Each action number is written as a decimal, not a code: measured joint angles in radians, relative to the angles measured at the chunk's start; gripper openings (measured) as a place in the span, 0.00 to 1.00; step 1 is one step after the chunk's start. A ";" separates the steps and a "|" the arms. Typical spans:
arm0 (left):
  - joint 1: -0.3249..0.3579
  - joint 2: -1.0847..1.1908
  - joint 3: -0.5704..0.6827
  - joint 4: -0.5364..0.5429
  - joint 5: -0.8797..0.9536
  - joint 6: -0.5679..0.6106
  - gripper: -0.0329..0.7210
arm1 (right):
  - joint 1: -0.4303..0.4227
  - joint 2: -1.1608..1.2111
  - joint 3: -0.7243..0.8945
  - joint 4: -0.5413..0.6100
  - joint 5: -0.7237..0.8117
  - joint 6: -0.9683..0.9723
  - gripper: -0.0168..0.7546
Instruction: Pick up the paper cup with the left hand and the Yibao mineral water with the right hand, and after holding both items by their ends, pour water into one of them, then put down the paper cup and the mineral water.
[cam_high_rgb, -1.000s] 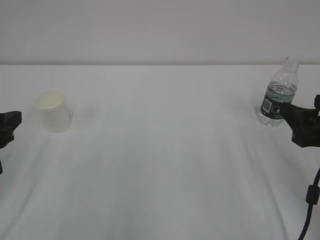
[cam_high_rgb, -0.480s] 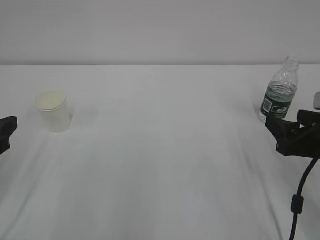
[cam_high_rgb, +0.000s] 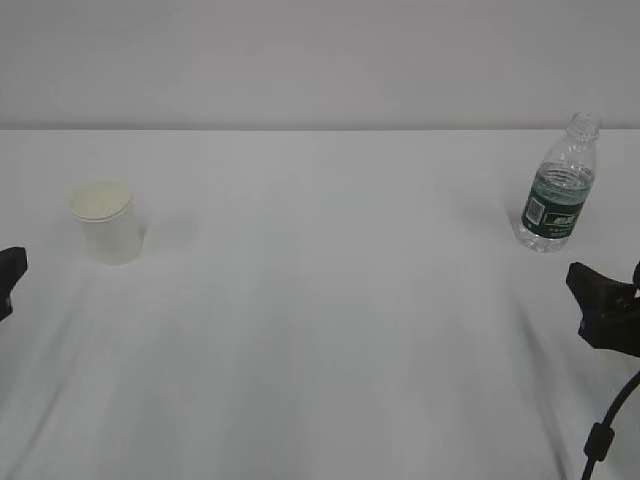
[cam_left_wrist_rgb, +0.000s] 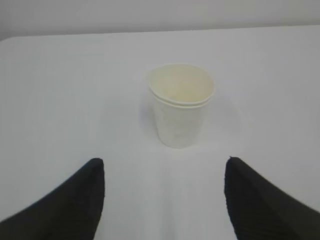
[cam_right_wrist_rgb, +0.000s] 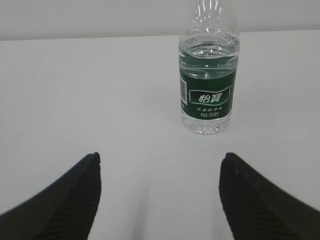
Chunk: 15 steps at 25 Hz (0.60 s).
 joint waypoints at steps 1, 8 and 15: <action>0.000 0.000 0.021 0.000 -0.027 -0.013 0.75 | 0.000 0.002 0.001 0.002 -0.001 -0.002 0.75; 0.000 0.000 0.186 0.010 -0.301 -0.063 0.74 | 0.000 0.005 0.001 0.002 -0.006 -0.002 0.75; 0.000 0.017 0.210 0.137 -0.353 -0.065 0.73 | 0.000 0.005 0.001 0.004 -0.009 -0.002 0.75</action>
